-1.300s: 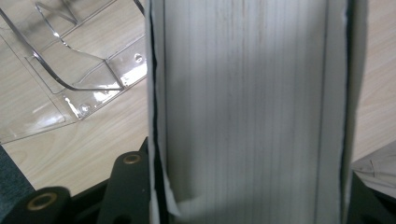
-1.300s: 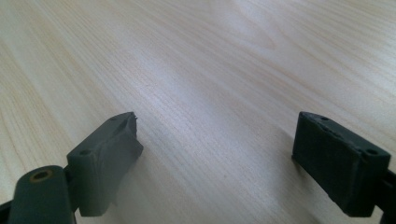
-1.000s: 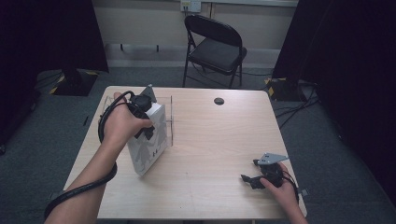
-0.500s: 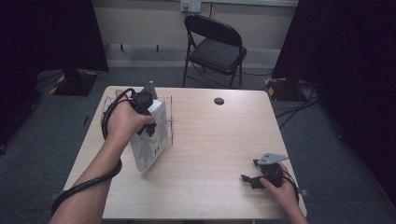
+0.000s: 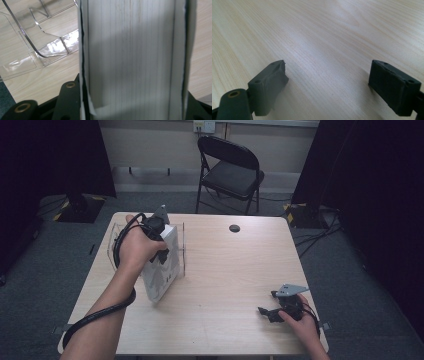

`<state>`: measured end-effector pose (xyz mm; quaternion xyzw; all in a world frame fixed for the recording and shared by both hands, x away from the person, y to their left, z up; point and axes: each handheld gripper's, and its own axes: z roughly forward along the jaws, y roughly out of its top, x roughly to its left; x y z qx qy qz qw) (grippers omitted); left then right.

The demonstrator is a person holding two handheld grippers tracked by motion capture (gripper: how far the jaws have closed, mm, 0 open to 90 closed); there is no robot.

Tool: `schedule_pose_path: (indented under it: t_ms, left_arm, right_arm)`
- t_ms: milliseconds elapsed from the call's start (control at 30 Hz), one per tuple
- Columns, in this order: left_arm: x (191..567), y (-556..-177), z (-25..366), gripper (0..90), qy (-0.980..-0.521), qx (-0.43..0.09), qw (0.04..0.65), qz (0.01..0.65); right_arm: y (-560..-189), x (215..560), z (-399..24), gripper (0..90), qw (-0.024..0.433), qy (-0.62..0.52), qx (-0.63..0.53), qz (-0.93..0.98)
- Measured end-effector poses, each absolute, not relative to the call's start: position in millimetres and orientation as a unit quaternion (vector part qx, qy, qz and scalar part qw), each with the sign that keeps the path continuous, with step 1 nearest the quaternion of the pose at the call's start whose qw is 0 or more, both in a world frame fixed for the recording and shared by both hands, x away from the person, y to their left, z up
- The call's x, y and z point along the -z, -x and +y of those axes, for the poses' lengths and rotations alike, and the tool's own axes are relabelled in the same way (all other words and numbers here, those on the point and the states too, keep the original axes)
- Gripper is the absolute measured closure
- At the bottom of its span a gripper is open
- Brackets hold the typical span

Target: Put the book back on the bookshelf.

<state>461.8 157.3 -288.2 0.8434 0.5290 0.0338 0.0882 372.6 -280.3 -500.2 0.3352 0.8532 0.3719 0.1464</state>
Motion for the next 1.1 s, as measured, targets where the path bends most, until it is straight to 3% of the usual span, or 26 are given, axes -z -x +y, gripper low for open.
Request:
schedule_pose_path:
  t_ms: [100, 1100]
  left_arm:
    - [289, -460, 154, 53.0, -0.819, -0.033, 0.092, 0.565]
    - [286, -473, 152, 52.9, -0.801, -0.031, 0.089, 0.591]
  right_arm:
    - [-373, 500, -280, 13.2, 0.147, -0.335, -0.372, 0.853]
    - [-373, 500, -280, 13.2, 0.146, -0.335, -0.372, 0.853]
